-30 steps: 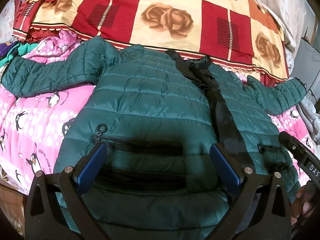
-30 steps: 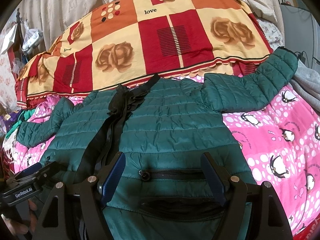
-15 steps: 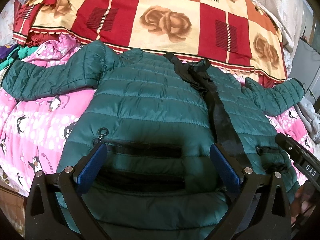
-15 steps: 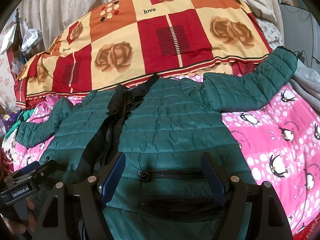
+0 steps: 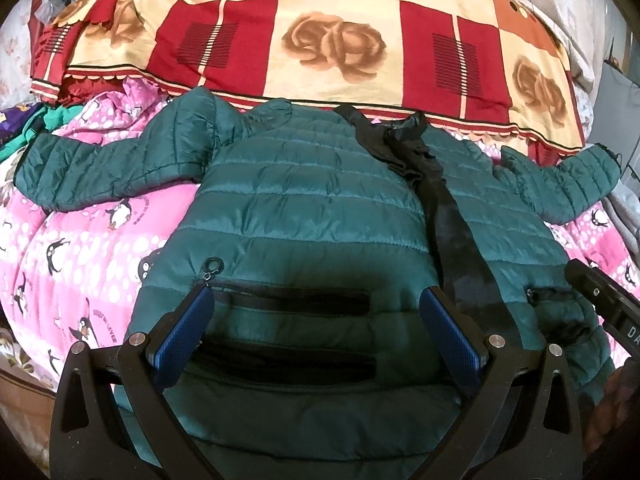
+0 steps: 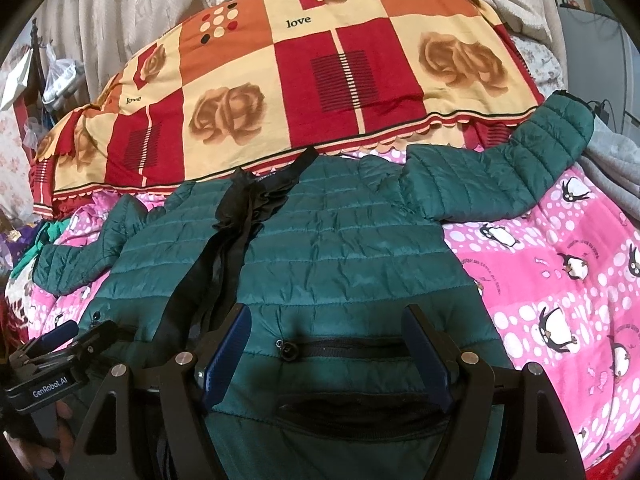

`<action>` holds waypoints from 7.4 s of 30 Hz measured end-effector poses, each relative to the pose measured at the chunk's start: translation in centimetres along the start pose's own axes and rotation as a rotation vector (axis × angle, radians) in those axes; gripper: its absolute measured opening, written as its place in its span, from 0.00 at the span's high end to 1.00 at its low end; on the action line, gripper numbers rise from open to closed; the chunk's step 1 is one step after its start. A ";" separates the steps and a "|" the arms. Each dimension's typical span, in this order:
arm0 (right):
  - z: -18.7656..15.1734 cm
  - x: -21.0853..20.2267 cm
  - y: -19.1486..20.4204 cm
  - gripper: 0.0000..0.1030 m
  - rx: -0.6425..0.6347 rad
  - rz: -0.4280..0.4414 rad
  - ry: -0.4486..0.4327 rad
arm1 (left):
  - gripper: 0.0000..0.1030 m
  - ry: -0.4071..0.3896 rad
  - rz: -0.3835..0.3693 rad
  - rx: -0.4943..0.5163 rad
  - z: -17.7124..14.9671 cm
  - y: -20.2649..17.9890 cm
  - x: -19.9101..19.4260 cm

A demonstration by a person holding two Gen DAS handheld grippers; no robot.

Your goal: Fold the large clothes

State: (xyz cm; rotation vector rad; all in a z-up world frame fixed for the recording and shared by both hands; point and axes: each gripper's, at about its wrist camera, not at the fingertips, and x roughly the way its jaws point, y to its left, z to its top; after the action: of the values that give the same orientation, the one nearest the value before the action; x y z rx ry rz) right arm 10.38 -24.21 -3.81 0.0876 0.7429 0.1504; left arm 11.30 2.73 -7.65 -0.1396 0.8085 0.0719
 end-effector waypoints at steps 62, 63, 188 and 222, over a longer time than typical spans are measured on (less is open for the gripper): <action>-0.5 1.0 -0.4 0.27 0.042 0.033 0.062 | 0.01 -0.250 0.163 -0.667 8.0 41.2 3.5; -0.5 1.1 -0.4 0.27 0.041 0.032 0.066 | 0.01 -0.254 0.159 -0.678 8.3 41.3 3.5; 10.3 18.8 -2.0 0.43 -0.111 0.027 0.193 | 0.61 0.083 -0.077 -0.112 16.7 7.6 18.8; 18.9 0.1 -38.6 0.38 0.312 -0.185 -0.196 | 0.32 -0.031 0.037 -0.108 4.4 10.5 7.5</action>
State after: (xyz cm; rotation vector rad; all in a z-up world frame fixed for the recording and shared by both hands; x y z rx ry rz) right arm 27.33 -62.72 4.83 0.3250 0.5700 -0.1502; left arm 18.38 13.84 -11.04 -0.2251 0.7766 0.1524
